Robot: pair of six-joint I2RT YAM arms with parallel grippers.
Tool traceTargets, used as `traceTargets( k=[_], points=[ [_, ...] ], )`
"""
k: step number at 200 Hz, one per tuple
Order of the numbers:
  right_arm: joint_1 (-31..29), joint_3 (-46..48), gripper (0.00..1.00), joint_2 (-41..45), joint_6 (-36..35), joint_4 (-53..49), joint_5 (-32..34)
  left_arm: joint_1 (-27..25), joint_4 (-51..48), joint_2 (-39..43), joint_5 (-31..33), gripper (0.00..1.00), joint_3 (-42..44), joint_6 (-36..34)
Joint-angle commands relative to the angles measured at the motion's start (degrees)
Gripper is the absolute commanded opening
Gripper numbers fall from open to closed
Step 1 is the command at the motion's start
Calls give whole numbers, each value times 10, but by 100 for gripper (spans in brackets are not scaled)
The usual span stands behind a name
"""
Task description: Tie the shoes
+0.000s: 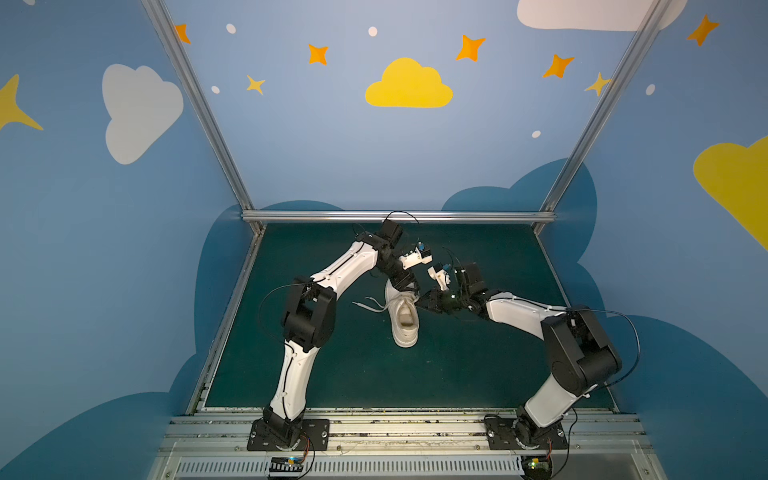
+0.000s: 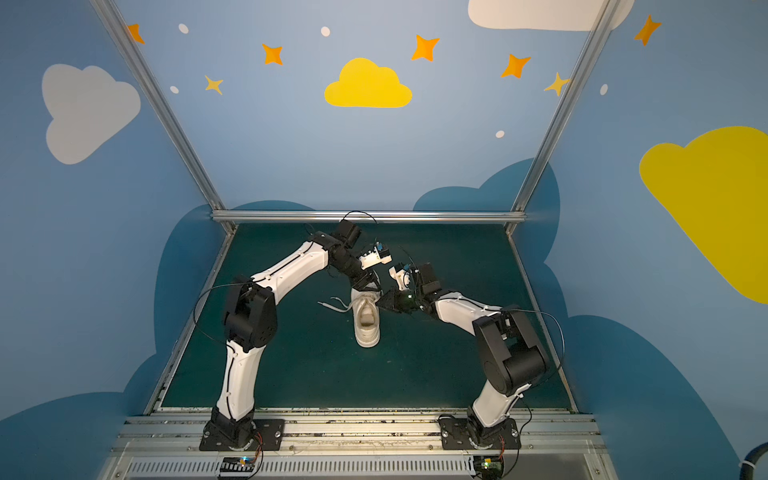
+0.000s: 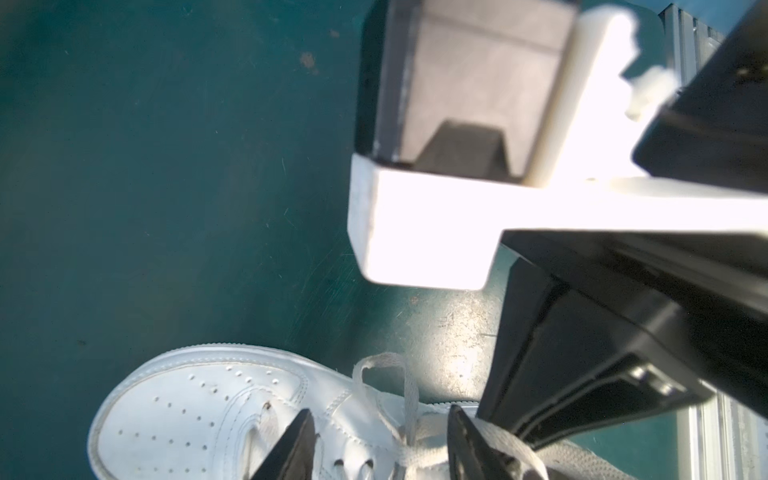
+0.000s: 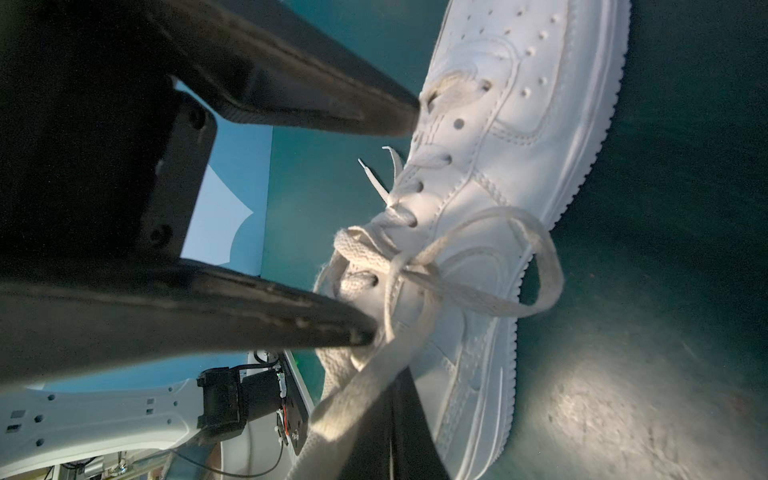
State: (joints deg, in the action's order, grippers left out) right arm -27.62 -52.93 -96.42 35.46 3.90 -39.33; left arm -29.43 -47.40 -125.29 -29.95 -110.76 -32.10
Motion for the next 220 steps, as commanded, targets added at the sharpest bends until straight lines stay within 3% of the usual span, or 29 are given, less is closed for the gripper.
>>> traceTargets(
  k=[1, 220],
  points=[
    [-4, -3, 0, 8, -13, -22, 12, -5, -20, -14, -2, 52, -21, 11],
    [-29, 18, 0, -24, -41, 1, 77, -15, -49, -55, 25, 61, -70, 22]
  ],
)
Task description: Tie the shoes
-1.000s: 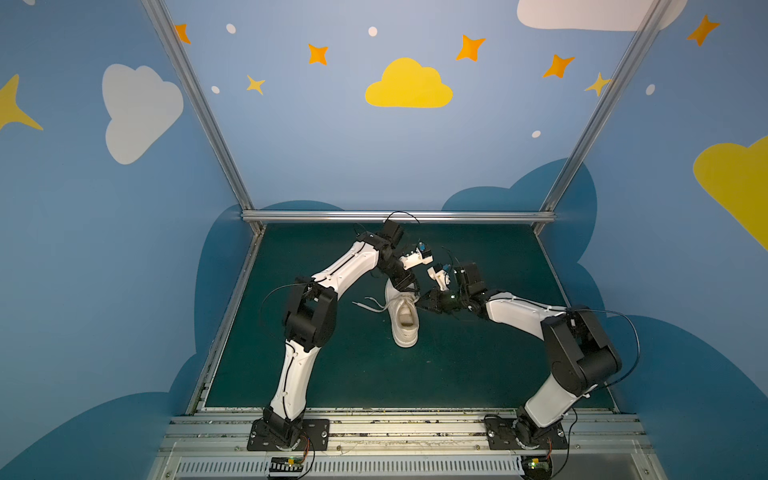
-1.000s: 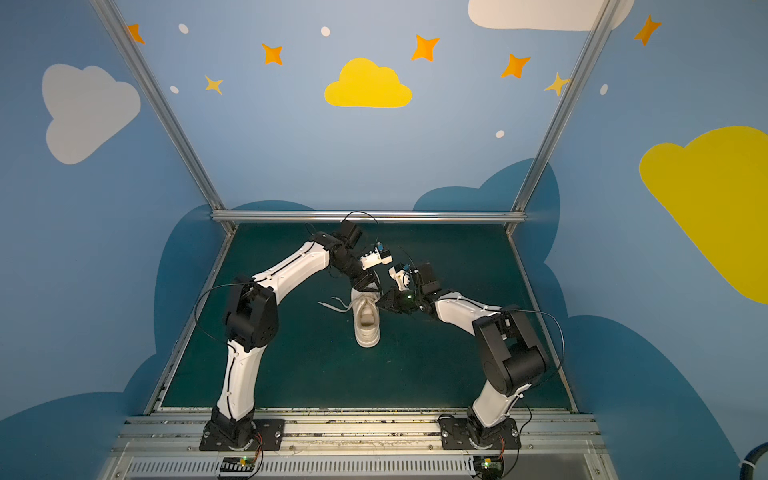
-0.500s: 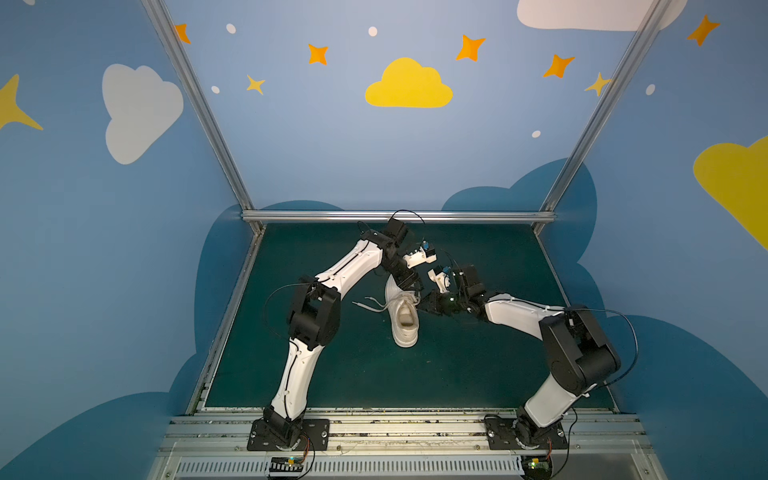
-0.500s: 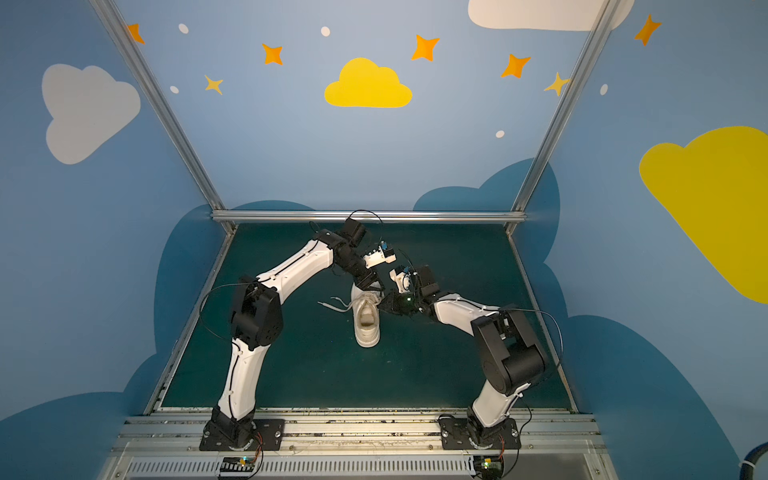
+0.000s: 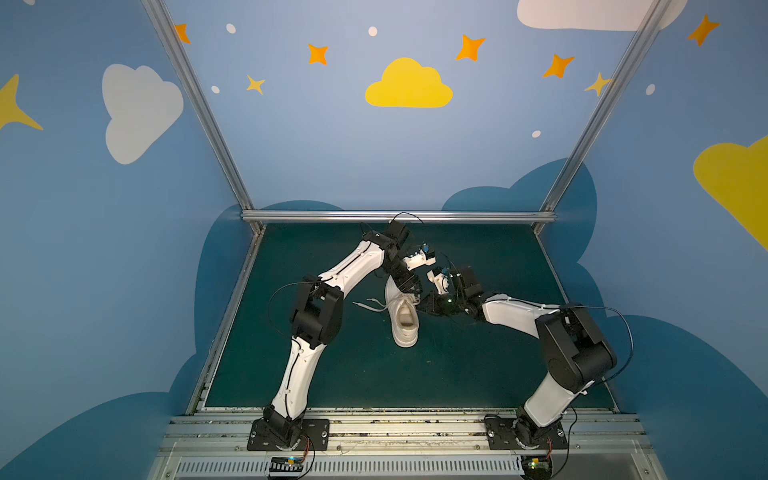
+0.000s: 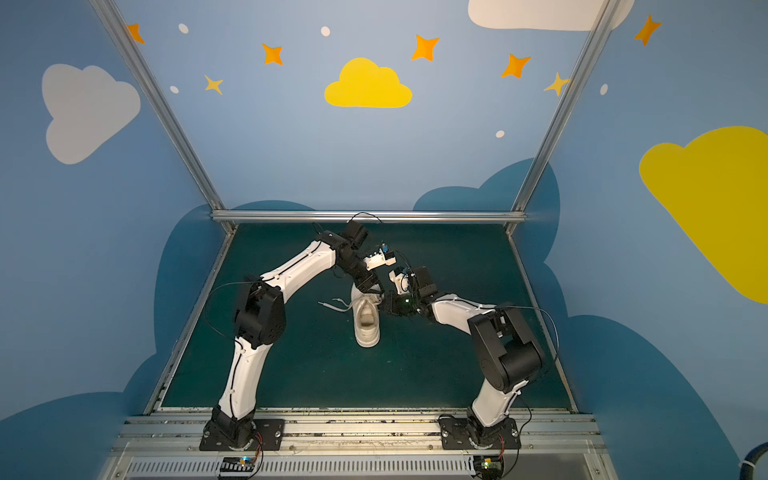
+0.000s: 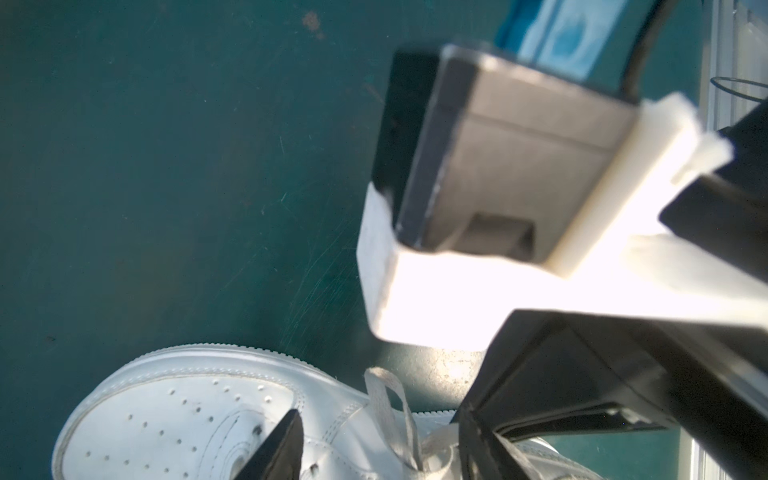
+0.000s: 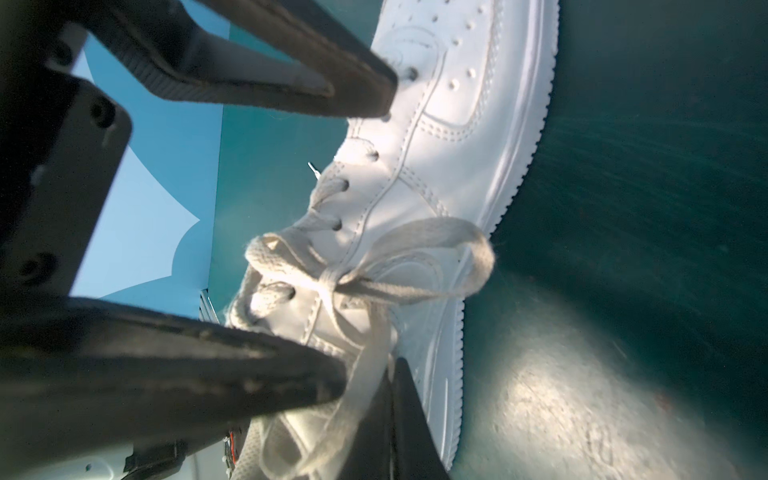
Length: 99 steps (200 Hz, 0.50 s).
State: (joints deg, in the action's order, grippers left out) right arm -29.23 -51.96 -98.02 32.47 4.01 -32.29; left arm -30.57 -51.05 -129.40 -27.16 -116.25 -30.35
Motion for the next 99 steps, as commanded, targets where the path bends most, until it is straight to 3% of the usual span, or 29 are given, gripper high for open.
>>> traceTargets(
  k=[1, 99],
  points=[
    [-13, 8, 0, -8, -11, -1, 7, -4, -14, -15, -3, 61, -16, 5],
    [-16, 9, 0, -9, -8, 5, 8, -10, -14, -36, -6, 60, -17, 21]
  ],
)
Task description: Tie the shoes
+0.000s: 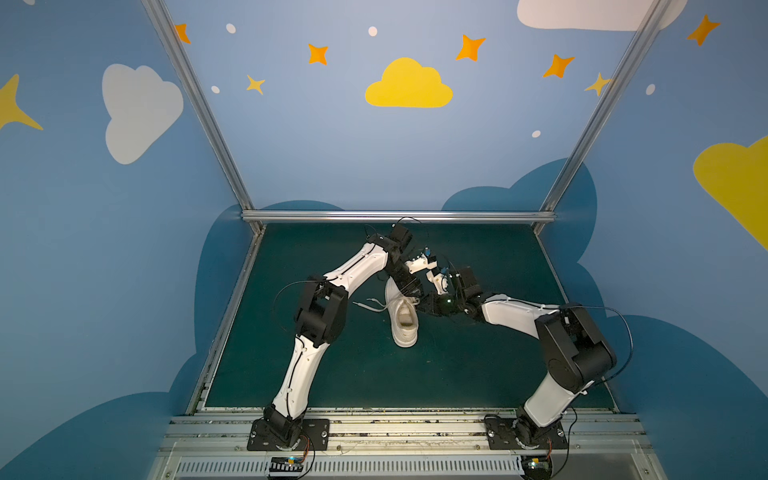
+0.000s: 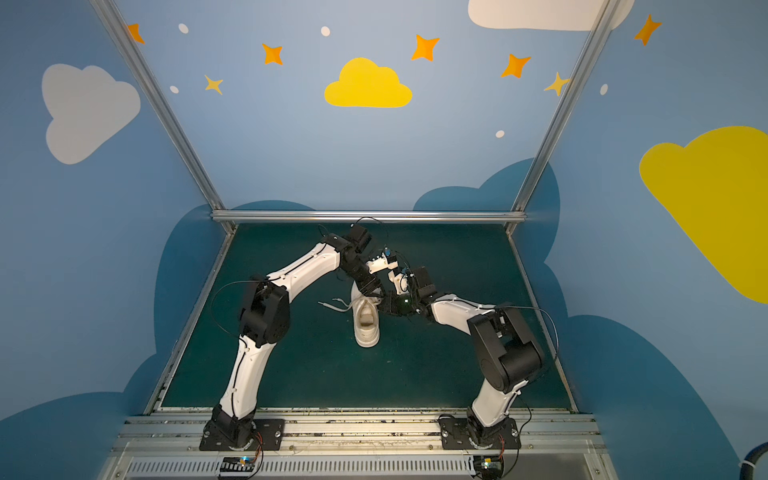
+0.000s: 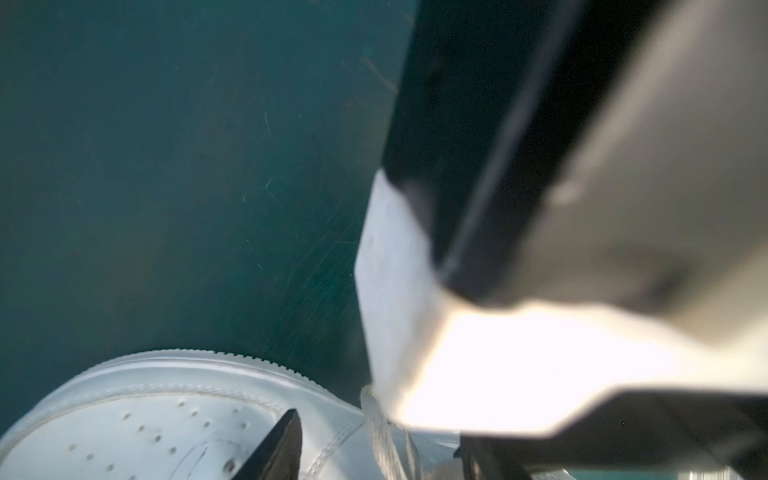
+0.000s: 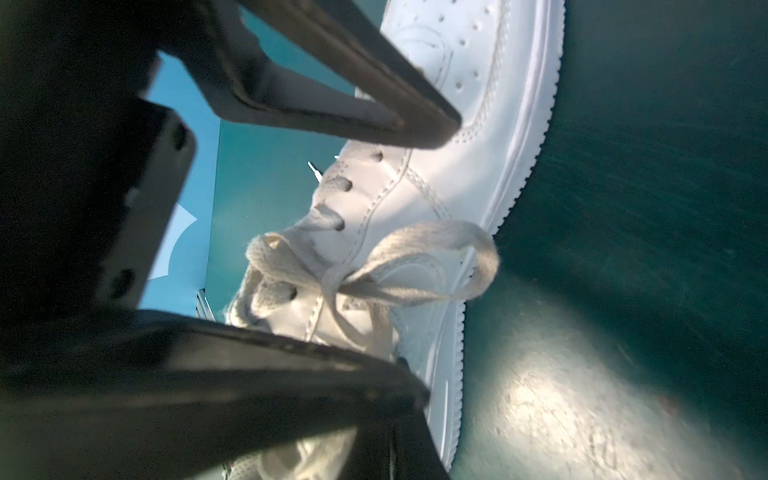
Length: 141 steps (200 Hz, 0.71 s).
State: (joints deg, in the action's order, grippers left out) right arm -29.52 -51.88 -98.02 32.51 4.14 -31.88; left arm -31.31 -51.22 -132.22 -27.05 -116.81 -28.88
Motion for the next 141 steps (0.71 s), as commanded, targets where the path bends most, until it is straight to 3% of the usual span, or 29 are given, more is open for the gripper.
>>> traceTargets(
  k=[1, 40, 77, 105, 141],
  points=[
    [-13, 8, 0, -9, -8, 4, 4, -2, -12, -9, -7, 60, -11, 7],
    [-12, 8, 0, -9, -10, 2, 3, -5, -8, -11, -13, 57, -9, 9],
    [-12, 10, 0, -9, -8, 3, 3, -7, -7, -13, -13, 49, -9, 13],
    [-13, 10, 0, -9, -7, 3, 3, -7, -10, -12, -16, 34, -8, 14],
    [-13, 12, 0, -8, -5, 4, 4, -5, -2, -4, -15, 8, -9, 20]
  ],
)
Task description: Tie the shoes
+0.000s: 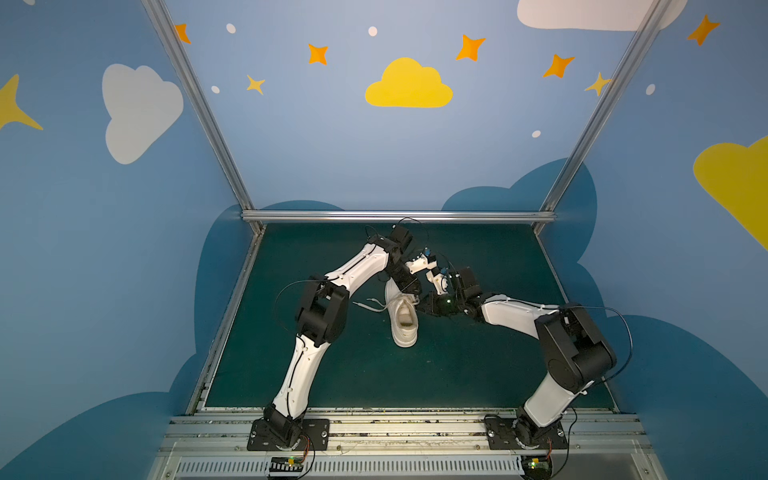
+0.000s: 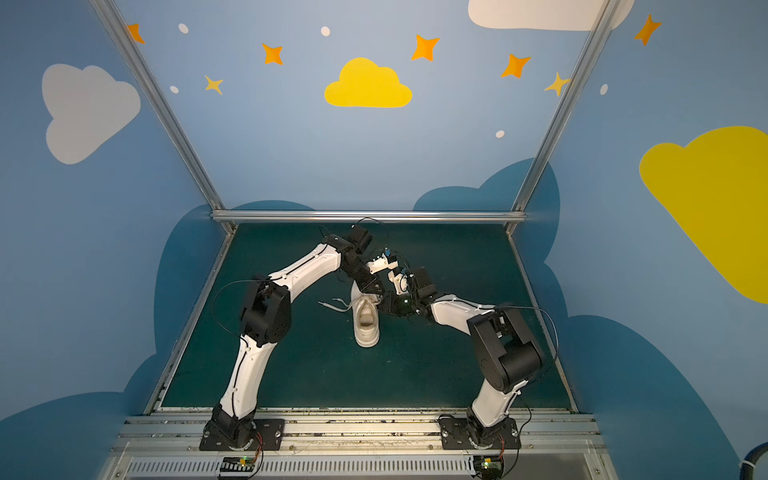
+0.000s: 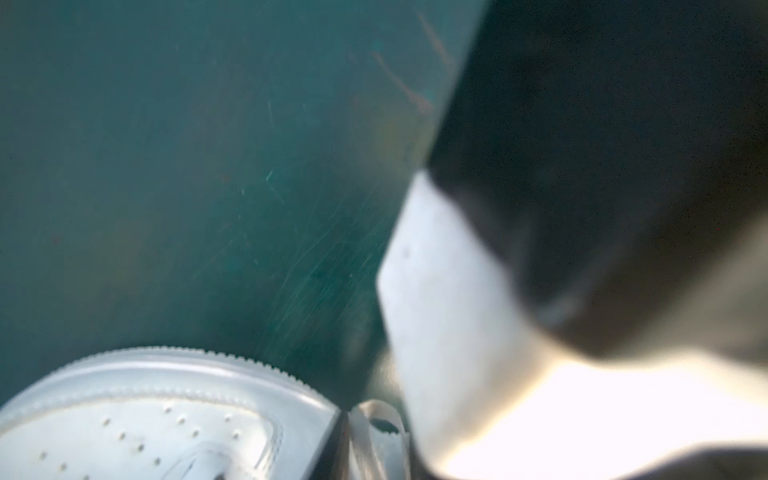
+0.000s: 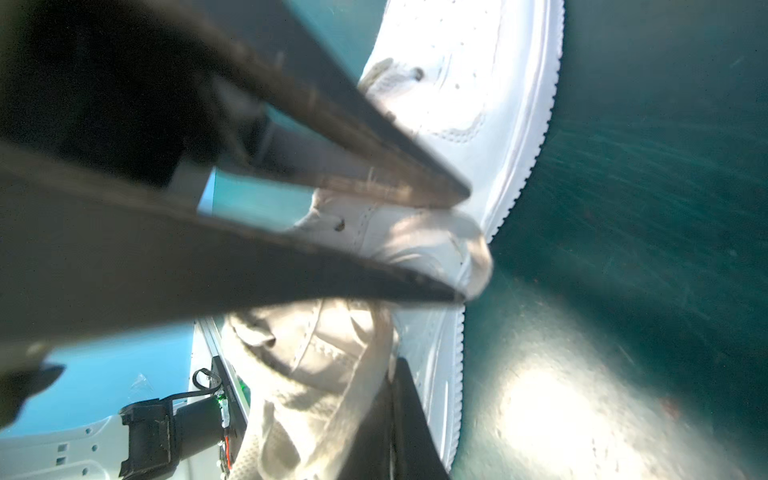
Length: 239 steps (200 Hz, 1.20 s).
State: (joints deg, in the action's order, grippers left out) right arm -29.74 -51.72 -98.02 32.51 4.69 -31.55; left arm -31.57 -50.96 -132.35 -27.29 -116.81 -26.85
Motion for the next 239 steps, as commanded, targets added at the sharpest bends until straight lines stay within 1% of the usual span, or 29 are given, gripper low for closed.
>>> traceTargets(
  k=[1, 14, 43, 75, 117, 182, 208, 239],
  points=[
    [-10, 10, 0, -8, -4, -1, 1, -3, -5, -2, -13, 7, -9, 0],
    [-11, 12, 0, -6, -3, 0, 1, -2, 0, 3, -12, 3, -8, 3],
    [-11, 17, 0, -2, -1, 2, 3, 1, 17, 21, -14, 3, -5, 13],
    [-9, 22, 0, 5, 3, 7, 4, 8, 48, 48, -18, 3, 17, 28],
    [-9, 26, 0, 17, 5, 8, 4, 19, 48, 65, -9, 3, 33, 31],
    [-8, 29, 0, 35, 1, -5, 9, 40, 120, 125, -1, 3, 106, 66],
    [-8, 27, 0, 46, -5, -17, 11, 53, 151, 146, -8, 3, 136, 85],
    [-8, 4, 0, 52, -30, -48, 14, 65, 181, 163, -16, 3, 170, 113]
  ],
)
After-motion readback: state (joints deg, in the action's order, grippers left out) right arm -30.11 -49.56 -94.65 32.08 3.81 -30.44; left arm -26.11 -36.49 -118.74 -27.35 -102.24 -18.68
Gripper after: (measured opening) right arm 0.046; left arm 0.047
